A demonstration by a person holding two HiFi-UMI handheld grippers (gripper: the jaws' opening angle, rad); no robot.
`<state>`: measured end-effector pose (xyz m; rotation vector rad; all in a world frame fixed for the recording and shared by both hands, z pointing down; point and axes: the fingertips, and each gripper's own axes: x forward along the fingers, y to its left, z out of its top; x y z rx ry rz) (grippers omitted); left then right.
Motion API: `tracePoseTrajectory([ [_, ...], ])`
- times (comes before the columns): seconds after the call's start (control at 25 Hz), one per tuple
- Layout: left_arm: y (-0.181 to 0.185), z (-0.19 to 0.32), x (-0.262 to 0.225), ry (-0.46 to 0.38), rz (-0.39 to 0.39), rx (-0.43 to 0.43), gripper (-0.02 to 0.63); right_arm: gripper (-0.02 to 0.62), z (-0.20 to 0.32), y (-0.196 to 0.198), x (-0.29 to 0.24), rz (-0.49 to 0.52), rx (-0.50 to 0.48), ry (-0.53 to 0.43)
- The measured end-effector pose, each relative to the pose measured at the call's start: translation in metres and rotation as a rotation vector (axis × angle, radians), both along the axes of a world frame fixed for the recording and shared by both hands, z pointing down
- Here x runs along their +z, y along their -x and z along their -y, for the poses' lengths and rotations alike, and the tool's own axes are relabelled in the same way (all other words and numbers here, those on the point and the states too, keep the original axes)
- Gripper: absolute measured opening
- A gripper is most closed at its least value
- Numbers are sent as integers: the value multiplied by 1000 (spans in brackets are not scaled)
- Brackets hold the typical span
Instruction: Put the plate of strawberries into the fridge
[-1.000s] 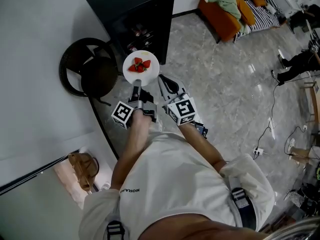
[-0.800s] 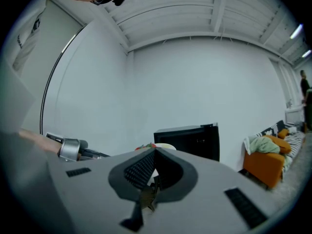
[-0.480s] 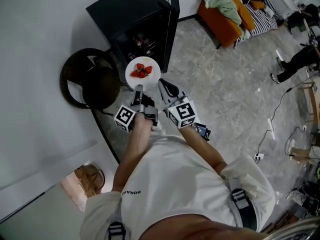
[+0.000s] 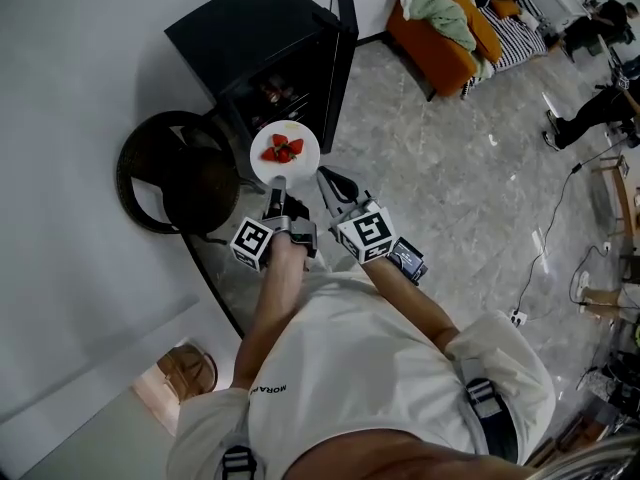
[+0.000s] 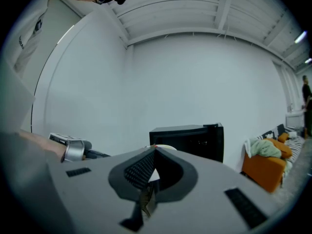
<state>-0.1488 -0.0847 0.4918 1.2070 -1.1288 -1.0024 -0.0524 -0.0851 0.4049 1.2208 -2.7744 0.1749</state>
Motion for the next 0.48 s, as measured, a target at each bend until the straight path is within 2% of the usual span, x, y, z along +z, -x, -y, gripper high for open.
tracePoseTrajectory([
  [0.48, -2, 29, -3, -1, 37, -31, 9, 12, 38, -14, -1, 2, -1, 1],
])
